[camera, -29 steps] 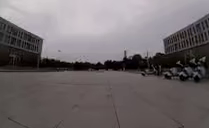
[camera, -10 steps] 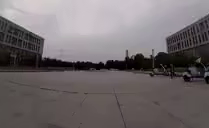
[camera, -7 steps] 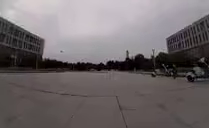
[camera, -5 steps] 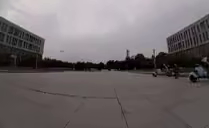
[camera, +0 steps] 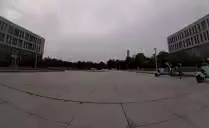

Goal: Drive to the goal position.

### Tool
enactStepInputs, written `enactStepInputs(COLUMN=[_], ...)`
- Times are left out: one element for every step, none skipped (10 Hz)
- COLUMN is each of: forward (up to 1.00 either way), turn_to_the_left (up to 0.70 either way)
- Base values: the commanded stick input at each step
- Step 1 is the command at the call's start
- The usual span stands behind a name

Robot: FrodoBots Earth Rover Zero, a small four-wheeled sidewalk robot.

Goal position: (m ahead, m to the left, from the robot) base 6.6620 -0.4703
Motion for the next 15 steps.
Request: enactStepInputs(forward=[0.7, 0.7, 0.7, 0.7, 0.7, 0.7, 0.7, 0.7, 0.7, 0.7, 0.7, 0.7, 0.7, 0.7, 0.7], turn_to_the_left=[0.01, 0.01, 0.01, 0.01, 0.01, 0.01, 0.01, 0.01, 0.01, 0.01, 0.01, 0.01, 0.01, 0.01, 0.01])
